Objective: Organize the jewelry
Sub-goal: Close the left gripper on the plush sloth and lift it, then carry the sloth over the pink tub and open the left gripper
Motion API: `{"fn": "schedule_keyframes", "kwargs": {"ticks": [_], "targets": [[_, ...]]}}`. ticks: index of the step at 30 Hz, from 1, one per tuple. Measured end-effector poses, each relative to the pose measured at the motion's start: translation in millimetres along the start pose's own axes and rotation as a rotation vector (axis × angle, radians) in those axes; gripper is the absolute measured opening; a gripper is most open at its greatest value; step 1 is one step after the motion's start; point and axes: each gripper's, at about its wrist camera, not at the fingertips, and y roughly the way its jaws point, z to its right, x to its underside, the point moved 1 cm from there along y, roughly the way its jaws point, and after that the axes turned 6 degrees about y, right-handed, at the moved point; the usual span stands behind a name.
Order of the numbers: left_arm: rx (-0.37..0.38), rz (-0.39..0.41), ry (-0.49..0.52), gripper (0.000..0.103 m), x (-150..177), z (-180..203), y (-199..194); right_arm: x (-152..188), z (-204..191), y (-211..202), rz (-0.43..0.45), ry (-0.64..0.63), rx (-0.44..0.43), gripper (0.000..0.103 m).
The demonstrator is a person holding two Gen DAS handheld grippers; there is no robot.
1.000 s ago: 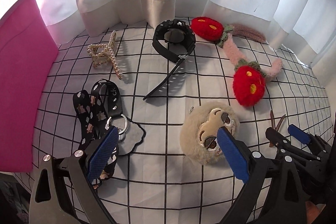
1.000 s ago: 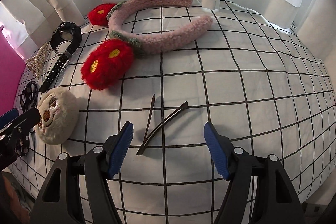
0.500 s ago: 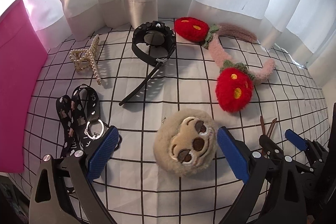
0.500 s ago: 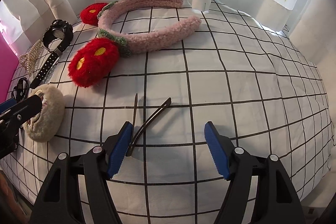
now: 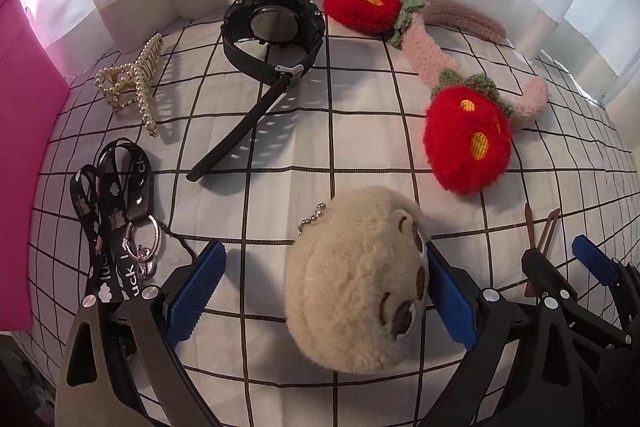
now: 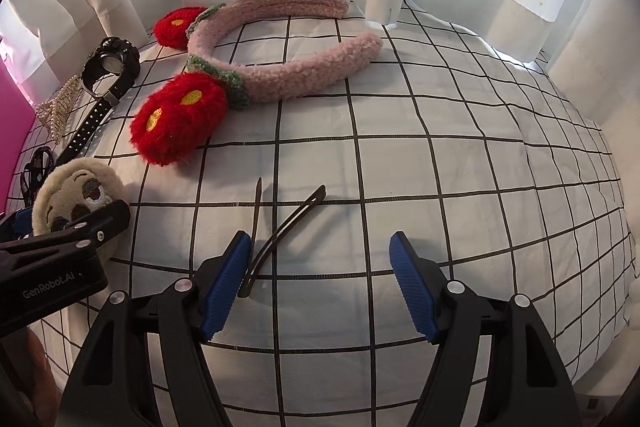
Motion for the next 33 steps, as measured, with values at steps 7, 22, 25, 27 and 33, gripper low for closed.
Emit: {"fn": "schedule_keyframes", "kwargs": {"ticks": [7, 22, 25, 27, 33], "targets": [[-0.02, 0.034, -0.014, 0.083, 3.3, 2.0, -0.9, 4.5, 0.1, -3.6, 0.015, -0.001, -0.01, 0.062], [-0.016, 0.038, -0.044, 0.05, 11.7, -9.3, -13.4, 8.6, -7.4, -16.1, 0.051, -0.024, -0.034, 0.009], [-0.019, 0.048, -0.048, 0.05, 16.3, -16.2, -22.4, 8.1, -9.9, -23.4, 0.063, -0.025, -0.048, 0.009], [-0.021, 0.059, -0.053, 0.05, 15.9, -20.5, -29.1, 6.1, -12.5, -29.3, 0.072, -0.032, -0.056, 0.009], [-0.019, 0.116, -0.072, 0.05, 8.5, -35.6, -63.5, -9.0, -26.4, -54.8, 0.117, -0.056, -0.085, 0.009]]}}
